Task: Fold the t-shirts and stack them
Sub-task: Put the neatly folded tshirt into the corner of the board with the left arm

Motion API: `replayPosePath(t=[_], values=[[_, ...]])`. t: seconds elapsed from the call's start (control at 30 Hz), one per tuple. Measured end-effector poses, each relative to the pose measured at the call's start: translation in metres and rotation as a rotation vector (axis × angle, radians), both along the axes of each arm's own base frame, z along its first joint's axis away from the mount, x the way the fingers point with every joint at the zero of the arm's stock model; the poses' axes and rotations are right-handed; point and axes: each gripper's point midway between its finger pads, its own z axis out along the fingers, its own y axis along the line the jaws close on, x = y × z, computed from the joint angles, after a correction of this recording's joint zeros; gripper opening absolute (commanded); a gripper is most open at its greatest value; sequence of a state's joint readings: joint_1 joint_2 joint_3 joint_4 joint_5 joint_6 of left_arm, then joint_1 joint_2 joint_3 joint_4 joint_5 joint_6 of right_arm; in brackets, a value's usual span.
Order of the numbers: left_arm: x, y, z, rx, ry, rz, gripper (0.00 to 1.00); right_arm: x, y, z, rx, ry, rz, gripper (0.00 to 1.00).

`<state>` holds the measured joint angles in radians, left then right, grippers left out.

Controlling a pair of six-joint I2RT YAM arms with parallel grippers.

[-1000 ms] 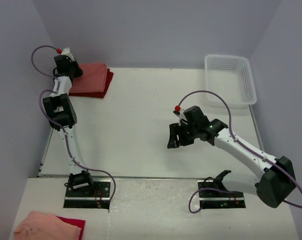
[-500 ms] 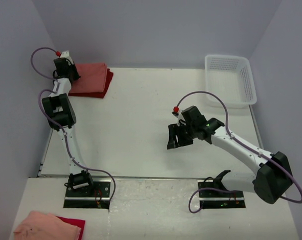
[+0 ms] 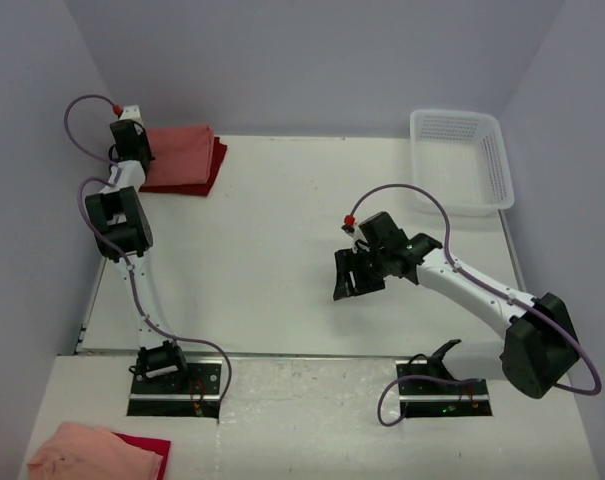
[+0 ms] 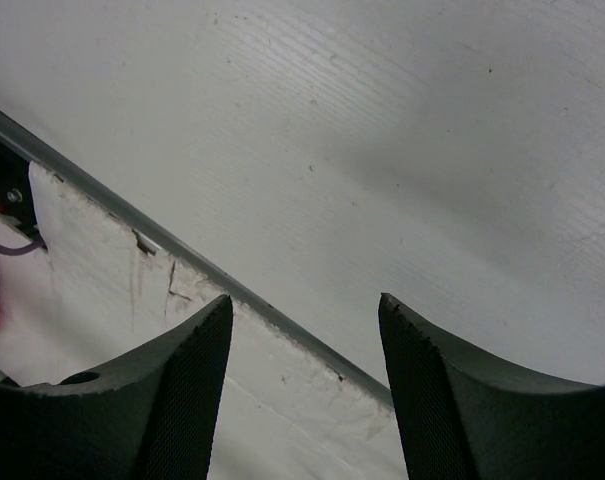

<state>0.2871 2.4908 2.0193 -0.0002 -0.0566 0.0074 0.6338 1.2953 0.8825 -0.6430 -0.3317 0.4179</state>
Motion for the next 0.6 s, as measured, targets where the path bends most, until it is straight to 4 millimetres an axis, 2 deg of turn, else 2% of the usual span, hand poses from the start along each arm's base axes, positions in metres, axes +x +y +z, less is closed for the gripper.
replayPosePath(t=[0.2,0.6], values=[[0.002,0.007,-0.001,0.050,-0.001,0.007,0.00,0.001,0.001,-0.001,-0.002,0.003,0.000,0.61],[0.008,0.007,-0.010,0.116,0.003,0.006,0.00,-0.001,0.000,0.002,0.002,-0.001,0.000,0.62]])
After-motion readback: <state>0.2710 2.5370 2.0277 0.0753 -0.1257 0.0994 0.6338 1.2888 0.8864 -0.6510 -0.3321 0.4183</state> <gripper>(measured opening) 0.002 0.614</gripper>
